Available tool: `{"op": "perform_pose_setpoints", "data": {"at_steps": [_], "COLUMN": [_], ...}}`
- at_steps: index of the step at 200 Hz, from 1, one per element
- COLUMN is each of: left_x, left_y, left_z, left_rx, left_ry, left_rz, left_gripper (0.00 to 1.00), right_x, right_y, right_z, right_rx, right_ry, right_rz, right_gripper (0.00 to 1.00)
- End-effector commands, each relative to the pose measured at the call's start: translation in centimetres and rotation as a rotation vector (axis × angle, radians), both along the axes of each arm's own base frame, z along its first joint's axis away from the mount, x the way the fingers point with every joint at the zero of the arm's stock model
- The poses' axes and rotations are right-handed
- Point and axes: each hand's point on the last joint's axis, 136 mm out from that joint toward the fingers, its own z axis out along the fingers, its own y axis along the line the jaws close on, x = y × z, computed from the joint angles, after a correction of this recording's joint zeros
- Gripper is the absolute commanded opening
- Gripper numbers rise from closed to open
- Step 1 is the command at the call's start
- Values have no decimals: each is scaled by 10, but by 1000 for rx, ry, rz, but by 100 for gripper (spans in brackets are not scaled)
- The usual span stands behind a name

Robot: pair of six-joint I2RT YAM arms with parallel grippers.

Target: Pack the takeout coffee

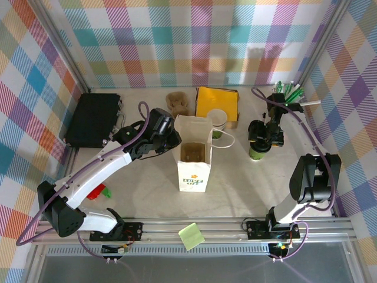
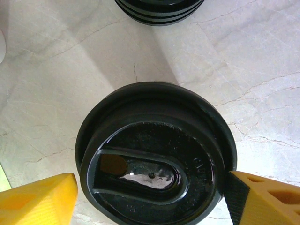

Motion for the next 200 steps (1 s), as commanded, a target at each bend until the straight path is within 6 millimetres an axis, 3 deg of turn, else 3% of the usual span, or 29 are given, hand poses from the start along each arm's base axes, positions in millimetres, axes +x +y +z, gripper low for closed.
{"op": "perform_pose_setpoints", "data": {"at_steps": [1, 78, 200], "left_x": [-1, -2, -1], "left_y": [0, 2, 0], "left_z": [13, 11, 14], "left_rx": [3, 16, 16], "left_ry": [-31, -30, -35], "left_rz": [-18, -15, -26], "left_gripper": [14, 16, 16], "right_x": [-3, -10, -13], "right_y": [-1, 0, 7], "right_z": [-3, -14, -1], "right_rx": [2, 3, 22], "right_ry": [39, 96, 65], "right_rz": [15, 25, 92], "right_gripper": [81, 78, 80]}}
